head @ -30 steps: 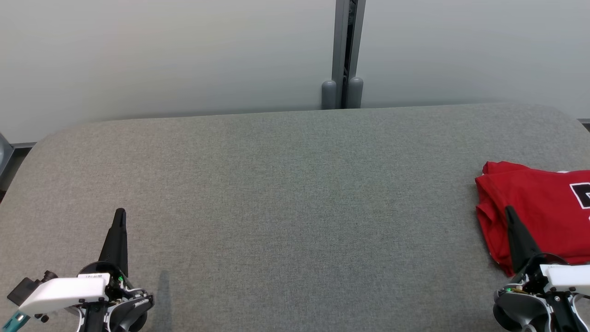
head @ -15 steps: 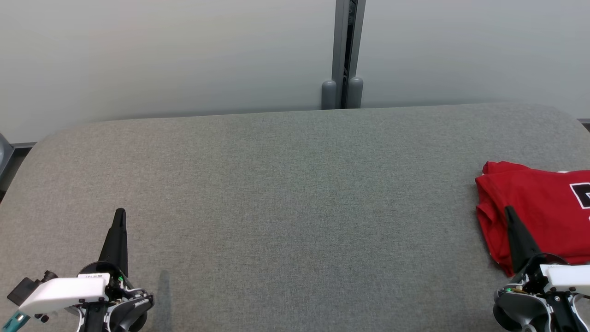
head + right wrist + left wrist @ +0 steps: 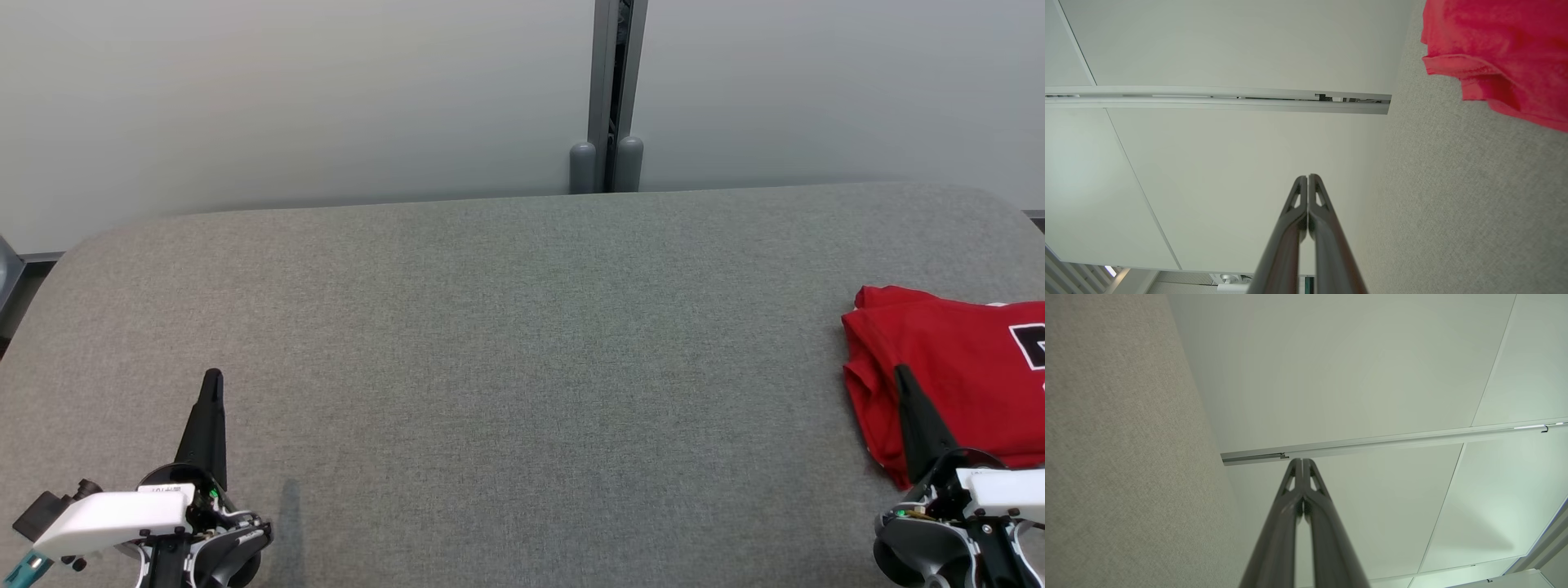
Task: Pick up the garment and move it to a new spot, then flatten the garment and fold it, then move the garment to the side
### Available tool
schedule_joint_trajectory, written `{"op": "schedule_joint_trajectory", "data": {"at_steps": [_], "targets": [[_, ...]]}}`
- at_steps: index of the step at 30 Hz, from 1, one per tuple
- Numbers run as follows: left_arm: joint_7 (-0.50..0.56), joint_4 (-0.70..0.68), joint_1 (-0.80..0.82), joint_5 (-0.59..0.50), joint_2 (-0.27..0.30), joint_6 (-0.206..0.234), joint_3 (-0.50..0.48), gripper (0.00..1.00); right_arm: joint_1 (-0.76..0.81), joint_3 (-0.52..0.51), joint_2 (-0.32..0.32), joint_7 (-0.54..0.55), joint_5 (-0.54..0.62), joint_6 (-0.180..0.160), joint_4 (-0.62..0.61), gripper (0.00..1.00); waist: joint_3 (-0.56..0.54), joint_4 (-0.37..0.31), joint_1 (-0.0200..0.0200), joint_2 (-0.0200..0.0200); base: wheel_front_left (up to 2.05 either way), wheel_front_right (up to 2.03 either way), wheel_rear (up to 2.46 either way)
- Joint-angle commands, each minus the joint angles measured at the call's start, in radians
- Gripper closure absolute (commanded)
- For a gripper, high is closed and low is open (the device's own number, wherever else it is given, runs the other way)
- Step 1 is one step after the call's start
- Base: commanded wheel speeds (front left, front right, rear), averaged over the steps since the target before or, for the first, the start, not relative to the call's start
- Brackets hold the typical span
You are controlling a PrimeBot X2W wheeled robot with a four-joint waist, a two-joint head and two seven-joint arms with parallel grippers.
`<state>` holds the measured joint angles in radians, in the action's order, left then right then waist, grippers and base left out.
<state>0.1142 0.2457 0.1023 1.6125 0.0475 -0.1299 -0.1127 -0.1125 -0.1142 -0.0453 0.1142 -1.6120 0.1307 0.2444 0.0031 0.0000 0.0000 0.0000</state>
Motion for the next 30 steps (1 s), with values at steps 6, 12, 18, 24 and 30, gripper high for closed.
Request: {"op": "schedule_joint_trajectory", "data": {"at_steps": [6,12,18,24,30], "targets": [[0.003,-0.004,0.013,0.001,0.005,-0.003,-0.004,1.0,0.009,-0.001,-0.009,0.003,-0.002,0.0,-0.003,1.0,0.0,0.0,0.0,0.0,0.0,0.0,0.0],[0.003,-0.004,0.013,0.001,0.005,-0.003,-0.004,1.0,0.009,-0.001,-0.009,0.003,-0.002,0.0,-0.003,1.0,0.0,0.0,0.0,0.0,0.0,0.0,0.0],[0.003,-0.004,0.013,0.001,0.005,-0.003,-0.004,1.0,0.009,-0.001,-0.009,0.003,-0.002,0.0,-0.003,1.0,0.0,0.0,0.0,0.0,0.0,0.0,0.0],[0.003,-0.004,0.013,0.001,0.005,-0.003,-0.004,1.0,0.009,-0.001,-0.009,0.003,-0.002,0.0,-0.003,1.0,0.0,0.0,0.0,0.0,0.0,0.0,0.0],[0.003,-0.004,0.013,0.001,0.005,-0.003,-0.004,1.0,0.009,-0.001,-0.009,0.003,-0.002,0.0,-0.003,1.0,0.0,0.0,0.0,0.0,0.0,0.0,0.0]]}}
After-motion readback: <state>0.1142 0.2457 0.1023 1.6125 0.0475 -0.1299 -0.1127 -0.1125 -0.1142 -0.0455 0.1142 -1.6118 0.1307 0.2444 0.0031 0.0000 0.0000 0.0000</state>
